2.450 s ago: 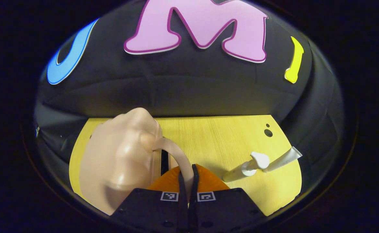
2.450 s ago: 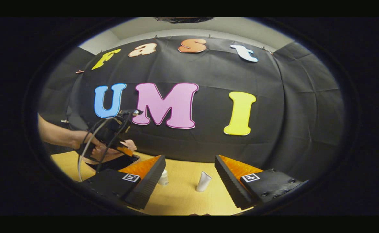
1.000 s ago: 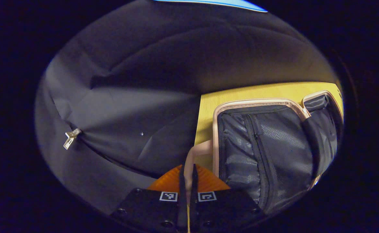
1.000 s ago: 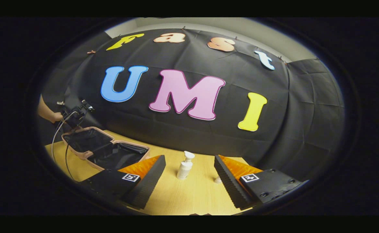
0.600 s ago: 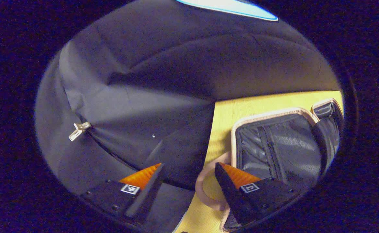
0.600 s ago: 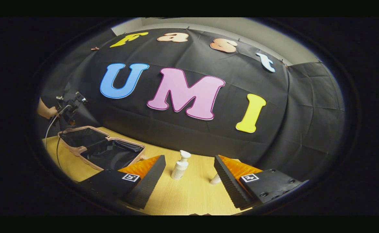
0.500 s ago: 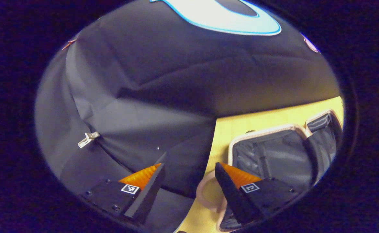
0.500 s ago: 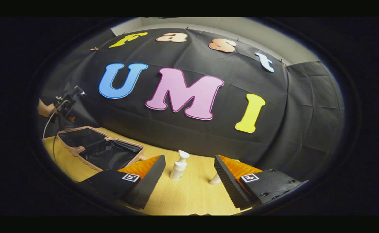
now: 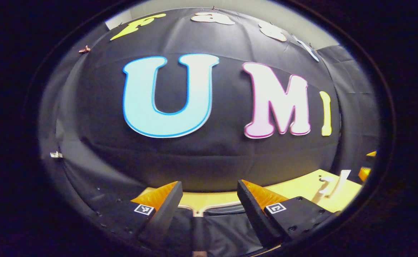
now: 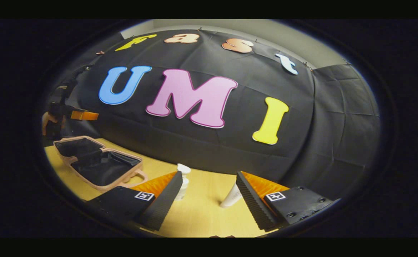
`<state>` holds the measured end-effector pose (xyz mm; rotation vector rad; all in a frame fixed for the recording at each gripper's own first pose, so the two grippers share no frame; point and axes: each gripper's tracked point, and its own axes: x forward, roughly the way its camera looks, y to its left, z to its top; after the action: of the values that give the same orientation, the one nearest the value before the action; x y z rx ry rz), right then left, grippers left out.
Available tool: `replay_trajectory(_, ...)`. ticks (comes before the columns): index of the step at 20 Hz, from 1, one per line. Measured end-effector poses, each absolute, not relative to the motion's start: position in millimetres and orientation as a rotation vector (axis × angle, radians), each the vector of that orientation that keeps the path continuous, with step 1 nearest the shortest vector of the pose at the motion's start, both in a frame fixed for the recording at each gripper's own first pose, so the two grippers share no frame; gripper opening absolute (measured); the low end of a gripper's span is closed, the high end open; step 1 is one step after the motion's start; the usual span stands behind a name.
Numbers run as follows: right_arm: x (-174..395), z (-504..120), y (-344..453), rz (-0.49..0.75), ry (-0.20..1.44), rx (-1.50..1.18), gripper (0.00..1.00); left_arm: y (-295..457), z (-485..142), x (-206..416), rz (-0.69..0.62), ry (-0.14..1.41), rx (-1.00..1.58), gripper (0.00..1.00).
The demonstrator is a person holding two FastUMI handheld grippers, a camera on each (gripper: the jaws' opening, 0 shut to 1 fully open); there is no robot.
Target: First open the suitcase, pack the skin care products into it, and then close the suitcase.
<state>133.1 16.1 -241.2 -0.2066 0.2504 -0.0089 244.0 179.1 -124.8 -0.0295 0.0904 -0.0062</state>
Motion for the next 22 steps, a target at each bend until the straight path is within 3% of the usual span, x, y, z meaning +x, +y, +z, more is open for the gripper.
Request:
replay_trajectory(9,143,-296,-64,-0.079,0.329,-0.153,0.97,-45,-194,248,-0.169,0.158,0.012,0.98)
replay_trajectory(17,161,-331,-113,-0.094,0.368,-0.126,0.97,-126,-262,267,-0.211,0.278,-0.034,0.98)
replay_trajectory(22,170,-365,-120,-0.043,0.424,-0.118,0.97,-145,-292,284,-0.229,0.331,0.015,0.98)
